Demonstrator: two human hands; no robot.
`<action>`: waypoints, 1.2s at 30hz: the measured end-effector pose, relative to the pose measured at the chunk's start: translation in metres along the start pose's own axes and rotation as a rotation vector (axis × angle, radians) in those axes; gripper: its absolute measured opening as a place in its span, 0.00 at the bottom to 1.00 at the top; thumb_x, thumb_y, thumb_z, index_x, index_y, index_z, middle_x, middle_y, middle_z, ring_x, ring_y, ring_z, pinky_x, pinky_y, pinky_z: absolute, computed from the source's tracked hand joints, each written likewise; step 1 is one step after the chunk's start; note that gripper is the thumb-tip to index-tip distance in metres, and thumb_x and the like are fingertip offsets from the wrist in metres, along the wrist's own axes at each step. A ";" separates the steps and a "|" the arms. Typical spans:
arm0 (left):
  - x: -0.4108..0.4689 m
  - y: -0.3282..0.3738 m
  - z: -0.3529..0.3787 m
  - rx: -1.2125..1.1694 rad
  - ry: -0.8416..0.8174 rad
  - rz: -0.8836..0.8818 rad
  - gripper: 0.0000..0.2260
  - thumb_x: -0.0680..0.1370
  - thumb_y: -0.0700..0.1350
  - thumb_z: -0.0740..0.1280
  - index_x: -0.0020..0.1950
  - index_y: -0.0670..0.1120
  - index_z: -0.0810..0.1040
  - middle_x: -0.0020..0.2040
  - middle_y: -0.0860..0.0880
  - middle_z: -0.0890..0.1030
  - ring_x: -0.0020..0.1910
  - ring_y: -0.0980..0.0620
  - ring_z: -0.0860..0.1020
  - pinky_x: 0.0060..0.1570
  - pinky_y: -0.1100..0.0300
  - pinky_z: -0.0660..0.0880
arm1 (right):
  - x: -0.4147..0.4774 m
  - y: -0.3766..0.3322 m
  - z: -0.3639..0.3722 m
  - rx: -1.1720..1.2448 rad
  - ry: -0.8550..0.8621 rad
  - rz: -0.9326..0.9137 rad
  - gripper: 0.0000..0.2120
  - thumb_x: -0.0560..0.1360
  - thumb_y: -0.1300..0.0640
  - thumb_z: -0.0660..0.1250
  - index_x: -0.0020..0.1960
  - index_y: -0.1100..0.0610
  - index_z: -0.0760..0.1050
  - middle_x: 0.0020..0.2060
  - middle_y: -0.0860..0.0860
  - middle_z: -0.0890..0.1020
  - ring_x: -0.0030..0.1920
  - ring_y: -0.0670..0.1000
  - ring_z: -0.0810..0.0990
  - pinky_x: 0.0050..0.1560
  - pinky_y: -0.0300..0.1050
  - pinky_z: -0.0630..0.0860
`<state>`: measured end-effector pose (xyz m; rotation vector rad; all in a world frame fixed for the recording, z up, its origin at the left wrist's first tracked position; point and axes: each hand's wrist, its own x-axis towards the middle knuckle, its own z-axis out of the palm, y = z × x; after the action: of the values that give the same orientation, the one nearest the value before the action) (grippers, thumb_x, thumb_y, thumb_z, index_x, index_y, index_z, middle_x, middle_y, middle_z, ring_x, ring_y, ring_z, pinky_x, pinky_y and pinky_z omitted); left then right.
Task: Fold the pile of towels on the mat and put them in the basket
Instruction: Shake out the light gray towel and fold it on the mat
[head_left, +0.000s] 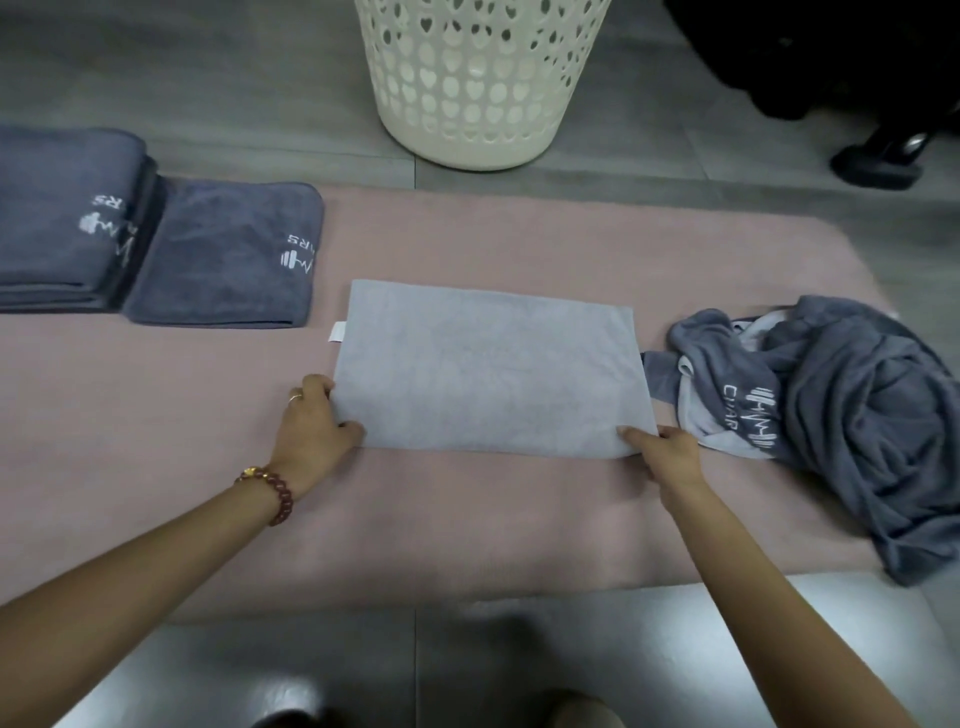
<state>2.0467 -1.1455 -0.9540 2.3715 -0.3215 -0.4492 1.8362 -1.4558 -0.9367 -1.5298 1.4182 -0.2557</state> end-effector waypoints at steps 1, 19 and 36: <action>0.002 0.002 -0.003 -0.018 -0.038 -0.016 0.22 0.68 0.38 0.71 0.57 0.41 0.66 0.54 0.40 0.72 0.49 0.44 0.70 0.44 0.55 0.66 | -0.002 0.000 0.000 0.078 -0.009 0.009 0.09 0.71 0.62 0.71 0.36 0.59 0.72 0.37 0.56 0.75 0.30 0.49 0.70 0.31 0.41 0.67; -0.025 0.011 -0.021 -0.221 0.015 -0.053 0.14 0.73 0.37 0.70 0.31 0.40 0.68 0.29 0.44 0.71 0.29 0.55 0.70 0.28 0.66 0.63 | -0.016 0.008 -0.027 0.193 0.065 -0.366 0.16 0.75 0.72 0.60 0.57 0.56 0.67 0.45 0.49 0.75 0.31 0.40 0.75 0.25 0.33 0.71; -0.054 -0.004 -0.024 -0.333 -0.051 0.220 0.15 0.73 0.28 0.65 0.44 0.49 0.73 0.41 0.49 0.77 0.36 0.61 0.74 0.37 0.72 0.70 | -0.108 -0.040 0.043 -0.192 0.121 -1.024 0.17 0.70 0.73 0.62 0.56 0.60 0.76 0.51 0.55 0.75 0.43 0.40 0.71 0.46 0.27 0.67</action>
<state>2.0073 -1.1098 -0.9279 1.9782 -0.4859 -0.4230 1.8601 -1.3498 -0.8788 -2.3318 0.6320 -0.8478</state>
